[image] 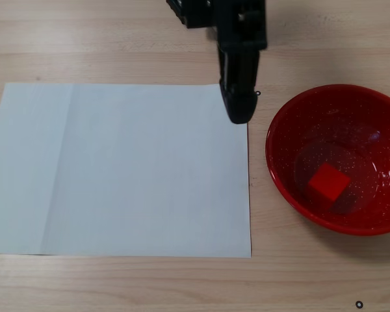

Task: Grasp the red cube and put it in the red bowl.

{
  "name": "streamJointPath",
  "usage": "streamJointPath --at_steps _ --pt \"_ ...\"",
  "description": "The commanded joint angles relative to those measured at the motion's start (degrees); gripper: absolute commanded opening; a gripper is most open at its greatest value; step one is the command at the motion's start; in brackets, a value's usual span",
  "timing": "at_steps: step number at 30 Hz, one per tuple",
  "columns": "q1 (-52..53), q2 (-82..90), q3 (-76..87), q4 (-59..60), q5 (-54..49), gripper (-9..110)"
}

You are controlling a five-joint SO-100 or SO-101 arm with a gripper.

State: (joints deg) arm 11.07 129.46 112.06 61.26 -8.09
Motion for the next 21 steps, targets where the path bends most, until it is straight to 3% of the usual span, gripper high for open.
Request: streamJointPath --at_steps 1,21 --pt "-0.79 7.38 1.14 -3.96 0.26 0" --pt "-1.23 38.85 48.69 -31.46 0.53 0"
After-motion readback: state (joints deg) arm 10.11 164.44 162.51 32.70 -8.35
